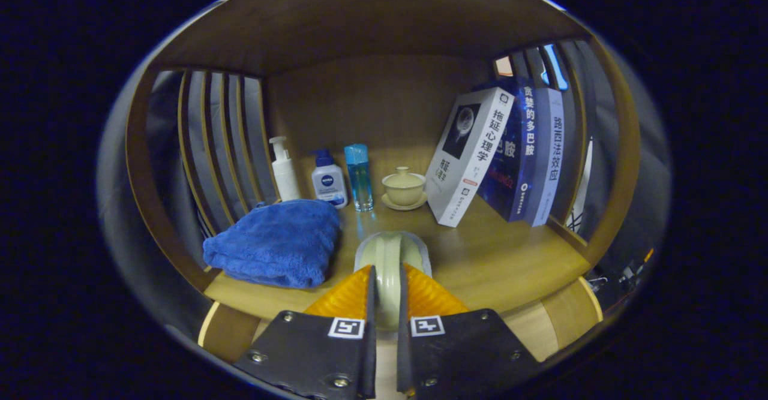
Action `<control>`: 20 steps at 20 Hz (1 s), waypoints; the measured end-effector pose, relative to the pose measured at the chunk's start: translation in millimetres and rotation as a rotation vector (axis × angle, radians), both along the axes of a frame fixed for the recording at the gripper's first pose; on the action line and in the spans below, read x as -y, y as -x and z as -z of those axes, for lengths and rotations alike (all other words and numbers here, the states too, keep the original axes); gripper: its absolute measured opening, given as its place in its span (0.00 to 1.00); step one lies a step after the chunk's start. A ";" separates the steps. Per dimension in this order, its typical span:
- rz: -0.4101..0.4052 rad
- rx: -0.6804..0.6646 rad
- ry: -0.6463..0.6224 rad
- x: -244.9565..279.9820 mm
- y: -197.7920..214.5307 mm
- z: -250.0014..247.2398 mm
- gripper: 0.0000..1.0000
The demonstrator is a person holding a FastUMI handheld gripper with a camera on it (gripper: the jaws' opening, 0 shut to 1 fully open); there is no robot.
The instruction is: Pull open the drawer, take out the items inside it, and place them on the countertop above the cabinet.
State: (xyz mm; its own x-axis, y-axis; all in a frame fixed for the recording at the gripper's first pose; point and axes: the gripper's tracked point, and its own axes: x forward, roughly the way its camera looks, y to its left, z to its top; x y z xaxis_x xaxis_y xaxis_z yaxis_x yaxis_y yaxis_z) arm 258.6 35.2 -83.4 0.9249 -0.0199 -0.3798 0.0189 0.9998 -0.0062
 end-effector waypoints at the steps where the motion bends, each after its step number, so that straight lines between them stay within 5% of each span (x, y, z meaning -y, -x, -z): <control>1: -0.003 0.012 0.002 0.2 -3.9 -2.7 0.14; 7: 0.004 0.031 0.014 5.7 -17.4 -2.6 0.20; 10: -0.007 0.041 0.007 0.8 -14.0 -7.6 0.59; 20: -0.005 0.149 0.015 4.8 55.3 -39.5 0.59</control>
